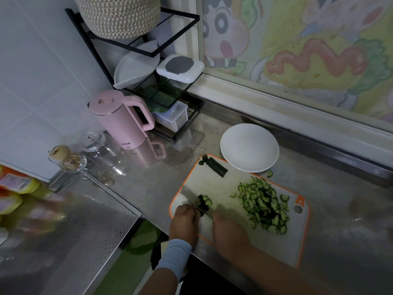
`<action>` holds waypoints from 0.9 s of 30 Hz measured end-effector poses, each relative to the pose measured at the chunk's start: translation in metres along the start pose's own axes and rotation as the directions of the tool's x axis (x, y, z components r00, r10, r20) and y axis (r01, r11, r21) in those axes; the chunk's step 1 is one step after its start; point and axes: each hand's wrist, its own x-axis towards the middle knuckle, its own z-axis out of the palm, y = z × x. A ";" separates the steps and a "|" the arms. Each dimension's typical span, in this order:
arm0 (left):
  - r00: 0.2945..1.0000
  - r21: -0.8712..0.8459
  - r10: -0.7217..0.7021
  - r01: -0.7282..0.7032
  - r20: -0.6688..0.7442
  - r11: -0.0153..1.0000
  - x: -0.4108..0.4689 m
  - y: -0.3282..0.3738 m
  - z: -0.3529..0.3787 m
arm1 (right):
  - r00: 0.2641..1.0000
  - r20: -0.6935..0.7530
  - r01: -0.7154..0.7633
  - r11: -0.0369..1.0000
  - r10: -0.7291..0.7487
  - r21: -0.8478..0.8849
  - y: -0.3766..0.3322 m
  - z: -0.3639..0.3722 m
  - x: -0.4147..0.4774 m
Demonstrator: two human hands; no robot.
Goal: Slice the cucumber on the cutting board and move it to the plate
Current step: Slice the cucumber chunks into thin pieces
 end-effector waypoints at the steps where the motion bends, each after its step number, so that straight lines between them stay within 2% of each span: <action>1: 1.000 -0.003 0.000 0.000 0.008 1.000 0.001 0.001 -0.001 | 1.000 0.030 0.000 1.000 -0.001 0.016 -0.001 0.000 -0.002; 3: 1.000 -0.010 0.005 -0.005 0.006 1.000 0.002 0.002 -0.002 | 0.995 0.092 -0.035 0.998 0.031 0.042 0.002 -0.001 -0.007; 9: 1.000 -0.027 -0.008 0.008 -0.026 1.000 0.003 -0.002 0.000 | 0.993 0.094 -0.076 0.997 0.073 0.034 0.010 -0.001 -0.019; 18: 0.998 -0.015 -0.055 0.055 0.011 0.998 0.002 -0.003 0.001 | 0.988 0.151 -0.013 1.000 0.016 -0.022 0.007 0.005 -0.005; 23: 0.998 -0.031 -0.057 0.057 0.011 0.998 0.003 -0.001 -0.001 | 0.993 0.119 -0.002 1.000 0.002 -0.001 0.004 0.005 -0.001; 27: 0.999 -0.047 -0.038 0.038 0.007 0.998 0.003 -0.004 0.000 | 0.995 0.085 -0.047 0.997 0.042 0.056 0.010 0.003 -0.013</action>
